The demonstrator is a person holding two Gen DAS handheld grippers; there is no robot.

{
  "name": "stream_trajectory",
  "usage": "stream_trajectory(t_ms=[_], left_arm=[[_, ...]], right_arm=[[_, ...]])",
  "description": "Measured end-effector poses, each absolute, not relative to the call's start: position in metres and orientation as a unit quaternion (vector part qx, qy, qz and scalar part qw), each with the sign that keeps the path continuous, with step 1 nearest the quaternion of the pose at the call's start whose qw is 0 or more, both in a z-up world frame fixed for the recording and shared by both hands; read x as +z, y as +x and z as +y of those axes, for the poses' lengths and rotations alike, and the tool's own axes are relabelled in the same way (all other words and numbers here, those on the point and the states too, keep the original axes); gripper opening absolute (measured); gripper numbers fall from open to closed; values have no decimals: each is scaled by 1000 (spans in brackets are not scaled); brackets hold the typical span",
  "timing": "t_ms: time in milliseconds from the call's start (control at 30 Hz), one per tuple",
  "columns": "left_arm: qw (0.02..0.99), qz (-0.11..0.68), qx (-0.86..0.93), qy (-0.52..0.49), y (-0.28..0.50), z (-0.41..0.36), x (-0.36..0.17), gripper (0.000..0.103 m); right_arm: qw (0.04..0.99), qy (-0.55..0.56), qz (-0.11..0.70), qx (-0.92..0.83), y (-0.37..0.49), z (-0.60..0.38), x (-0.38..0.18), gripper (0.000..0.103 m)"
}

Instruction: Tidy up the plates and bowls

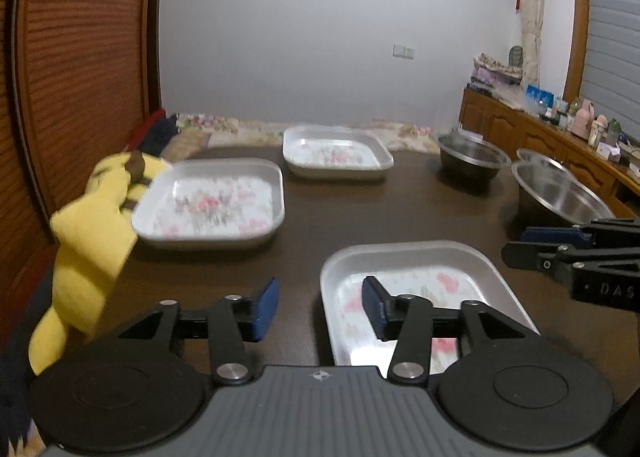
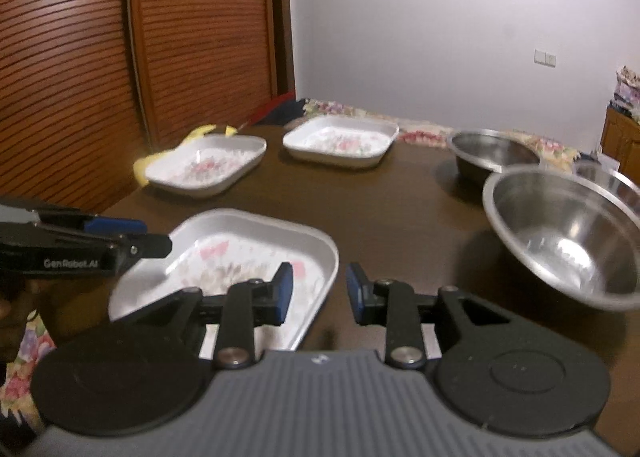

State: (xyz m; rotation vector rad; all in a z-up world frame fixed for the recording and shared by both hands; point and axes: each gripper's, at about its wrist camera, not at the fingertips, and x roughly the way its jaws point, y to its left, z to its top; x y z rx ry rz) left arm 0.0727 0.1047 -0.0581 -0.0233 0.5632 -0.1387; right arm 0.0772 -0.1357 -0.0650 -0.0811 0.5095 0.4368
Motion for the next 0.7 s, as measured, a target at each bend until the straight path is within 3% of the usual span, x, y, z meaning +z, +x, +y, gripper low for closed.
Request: stream_trajectory(t_ms=[100, 200, 333, 700], left_arm=[[962, 265, -66, -10, 84, 113, -47, 59], [964, 259, -62, -7, 98, 124, -39, 63], [966, 254, -56, 0, 118, 142, -31, 69], [966, 255, -43, 5, 175, 195, -25, 72]], right_arm=[[946, -47, 234, 219, 87, -130, -51, 36], [947, -50, 224, 224, 100, -120, -40, 47], [946, -52, 217, 236, 117, -105, -26, 48], [935, -66, 236, 256, 161, -61, -12, 48]])
